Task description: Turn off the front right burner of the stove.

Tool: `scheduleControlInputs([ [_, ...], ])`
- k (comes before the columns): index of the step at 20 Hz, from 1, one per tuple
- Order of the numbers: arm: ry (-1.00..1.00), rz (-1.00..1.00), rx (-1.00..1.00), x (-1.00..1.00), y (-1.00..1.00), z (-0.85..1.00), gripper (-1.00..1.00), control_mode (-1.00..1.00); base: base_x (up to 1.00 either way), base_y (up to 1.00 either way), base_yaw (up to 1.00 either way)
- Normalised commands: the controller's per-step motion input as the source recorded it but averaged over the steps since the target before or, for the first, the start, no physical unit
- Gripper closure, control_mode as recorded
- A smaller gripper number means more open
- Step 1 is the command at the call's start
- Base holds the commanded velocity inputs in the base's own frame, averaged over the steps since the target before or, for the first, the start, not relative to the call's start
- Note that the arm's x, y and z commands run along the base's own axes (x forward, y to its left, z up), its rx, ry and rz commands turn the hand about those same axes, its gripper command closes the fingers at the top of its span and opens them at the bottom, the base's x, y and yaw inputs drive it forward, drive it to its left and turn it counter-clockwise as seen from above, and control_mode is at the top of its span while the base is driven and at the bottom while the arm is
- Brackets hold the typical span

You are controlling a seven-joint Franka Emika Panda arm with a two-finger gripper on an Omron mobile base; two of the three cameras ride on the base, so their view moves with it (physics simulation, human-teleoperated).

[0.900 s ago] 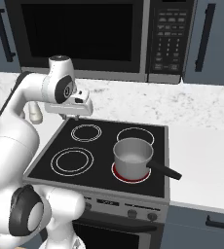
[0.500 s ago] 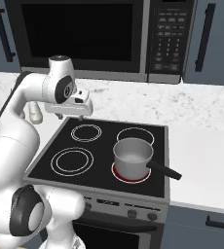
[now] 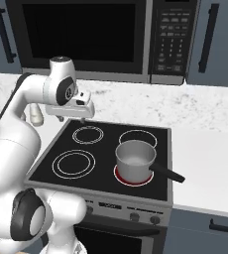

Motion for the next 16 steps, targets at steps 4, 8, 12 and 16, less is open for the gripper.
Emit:
scheduleControlInputs([
  [4,0.0,0.0,0.0,0.0,0.0,0.0,-1.0,1.0,-0.35,0.0,0.0],
  [8,0.0,0.0,0.0,0.0,0.0,0.0,-1.0,1.0,-0.41,0.0,0.0],
  [12,0.0,0.0,0.0,0.0,0.0,0.0,-1.0,1.0,-0.34,0.01,0.0],
  [16,0.0,0.0,0.0,0.0,0.0,0.0,-1.0,1.0,-0.07,0.26,0.0],
])
